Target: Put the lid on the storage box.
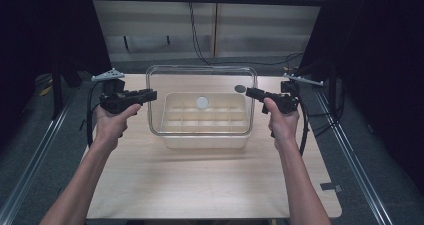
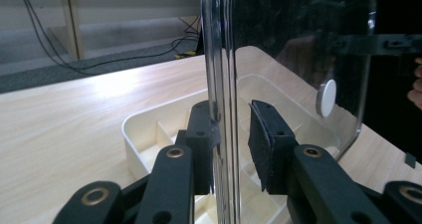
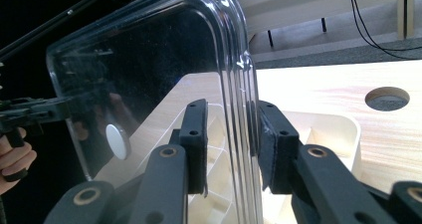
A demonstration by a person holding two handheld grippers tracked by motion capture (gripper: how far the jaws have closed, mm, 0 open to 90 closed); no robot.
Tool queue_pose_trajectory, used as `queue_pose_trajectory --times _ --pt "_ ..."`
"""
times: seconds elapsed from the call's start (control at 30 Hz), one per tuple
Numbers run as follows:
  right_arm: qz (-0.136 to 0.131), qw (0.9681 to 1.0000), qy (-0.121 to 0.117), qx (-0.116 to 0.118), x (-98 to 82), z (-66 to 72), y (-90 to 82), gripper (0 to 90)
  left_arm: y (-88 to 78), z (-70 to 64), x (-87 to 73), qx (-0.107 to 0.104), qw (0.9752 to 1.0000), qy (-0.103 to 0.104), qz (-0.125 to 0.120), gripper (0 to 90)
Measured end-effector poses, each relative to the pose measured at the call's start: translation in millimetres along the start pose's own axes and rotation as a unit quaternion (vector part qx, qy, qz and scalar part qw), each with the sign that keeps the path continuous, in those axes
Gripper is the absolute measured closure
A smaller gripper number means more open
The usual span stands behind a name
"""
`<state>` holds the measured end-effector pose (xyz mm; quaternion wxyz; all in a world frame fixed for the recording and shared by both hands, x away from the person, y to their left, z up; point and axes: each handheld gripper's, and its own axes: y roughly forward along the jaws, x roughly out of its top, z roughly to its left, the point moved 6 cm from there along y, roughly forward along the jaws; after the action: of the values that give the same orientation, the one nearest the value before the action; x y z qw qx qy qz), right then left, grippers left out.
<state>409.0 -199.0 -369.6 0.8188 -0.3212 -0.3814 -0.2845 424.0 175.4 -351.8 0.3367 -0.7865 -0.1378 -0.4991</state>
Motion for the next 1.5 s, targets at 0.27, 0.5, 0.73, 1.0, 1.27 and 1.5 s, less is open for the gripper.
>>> queue_pose_trajectory --times 0.27,0.5,0.73,1.0,1.27,1.5 --pt "0.014 0.9999 0.005 -0.005 0.5 -7.9 6.7 67.7 8.9 5.5 0.8 0.002 0.9999 -0.005 0.013 72.3" --pt "0.037 0.9989 0.013 -0.026 -5.1 -17.1 14.5 67.2 22.0 13.3 -19.8 0.002 0.9990 -0.019 0.040 72.2" --pt "0.042 0.9979 0.015 -0.047 -10.8 -22.7 21.1 67.3 31.0 21.0 -30.0 0.015 0.9981 -0.028 0.052 71.3" --pt "0.045 0.9974 0.020 -0.052 -11.9 -30.0 29.0 67.5 41.1 29.0 -29.7 0.017 0.9976 -0.038 0.055 69.7" --pt "0.052 0.9968 0.024 -0.057 -14.9 -40.8 37.9 66.5 53.7 38.7 -30.8 0.019 0.9967 -0.046 0.065 67.7" --pt "0.061 0.9958 0.029 -0.062 -19.0 -52.1 47.4 64.8 62.7 47.2 -34.5 0.012 0.9955 -0.064 0.069 67.0"
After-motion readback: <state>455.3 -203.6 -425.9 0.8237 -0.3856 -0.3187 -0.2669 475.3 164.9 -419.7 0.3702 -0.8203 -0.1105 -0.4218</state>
